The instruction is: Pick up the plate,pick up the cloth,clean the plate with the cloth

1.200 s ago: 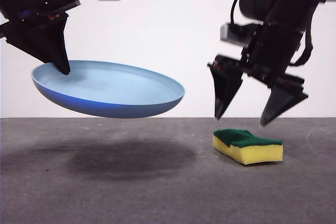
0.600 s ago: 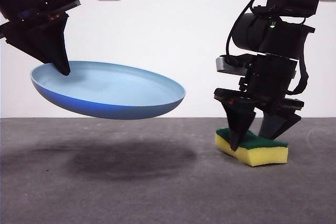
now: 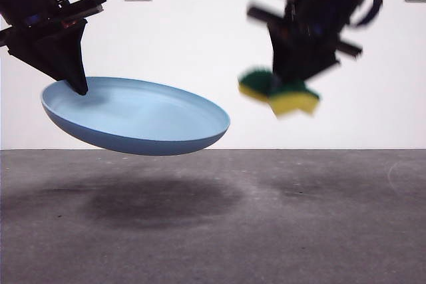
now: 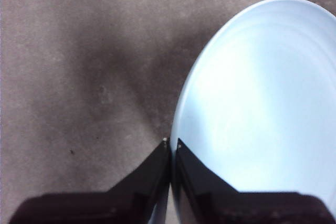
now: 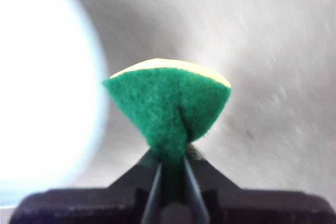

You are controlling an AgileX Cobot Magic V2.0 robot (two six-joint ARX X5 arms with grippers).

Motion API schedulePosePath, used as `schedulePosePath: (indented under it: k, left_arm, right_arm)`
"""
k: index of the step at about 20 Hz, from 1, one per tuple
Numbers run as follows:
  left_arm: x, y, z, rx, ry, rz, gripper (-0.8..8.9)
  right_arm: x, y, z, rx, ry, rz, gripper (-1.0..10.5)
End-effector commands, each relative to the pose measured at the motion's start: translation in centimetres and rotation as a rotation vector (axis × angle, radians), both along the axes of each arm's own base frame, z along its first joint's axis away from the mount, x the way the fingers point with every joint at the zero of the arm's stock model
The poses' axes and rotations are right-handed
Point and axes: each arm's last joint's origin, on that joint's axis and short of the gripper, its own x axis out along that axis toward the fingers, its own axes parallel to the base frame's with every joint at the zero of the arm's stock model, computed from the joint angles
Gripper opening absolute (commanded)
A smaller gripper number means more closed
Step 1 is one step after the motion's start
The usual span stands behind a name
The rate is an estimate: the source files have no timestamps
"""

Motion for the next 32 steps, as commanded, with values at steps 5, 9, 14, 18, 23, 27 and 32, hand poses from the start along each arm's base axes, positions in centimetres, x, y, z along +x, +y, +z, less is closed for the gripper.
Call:
schedulePosePath:
  k: [5, 9, 14, 18, 23, 27, 32]
  left_arm:
    - [-0.6, -2.2, -0.2, -0.093, 0.021, -0.114, -0.09]
    - [-1.2, -3.6, -0.2, -0.121, 0.035, -0.164, -0.09]
    - [-1.5, -4.9, 0.1, -0.191, 0.027, -0.22, -0.09]
    - [-0.9, -5.1, 0.8, -0.254, -0.047, -0.211, -0.09]
    - [-0.4, -4.1, 0.8, -0.232, -0.054, -0.147, -0.09]
    - [-0.7, -3.3, 0.1, -0.184, 0.016, -0.166, -0.09]
    - [-1.2, -3.4, -0.1, -0.218, 0.075, -0.264, -0.09]
  right_arm:
    - [-2.8, 3.9, 1.4, 0.074, -0.082, 0.055, -0.2]
    - [-1.8, 5.7, -0.6, 0.071, -0.066, 0.049, -0.2]
    - [-1.4, 7.6, -2.7, 0.087, -0.024, 0.111, -0.2]
    - [-3.4, 9.4, -3.5, 0.082, 0.047, 0.217, -0.2]
    - [-6.2, 9.2, -4.8, -0.16, 0.153, 0.223, -0.2]
    - [-6.1, 7.8, -5.2, -0.441, 0.039, 0.055, -0.2]
    - [-4.0, 7.8, -4.3, -0.379, -0.134, -0.083, -0.2]
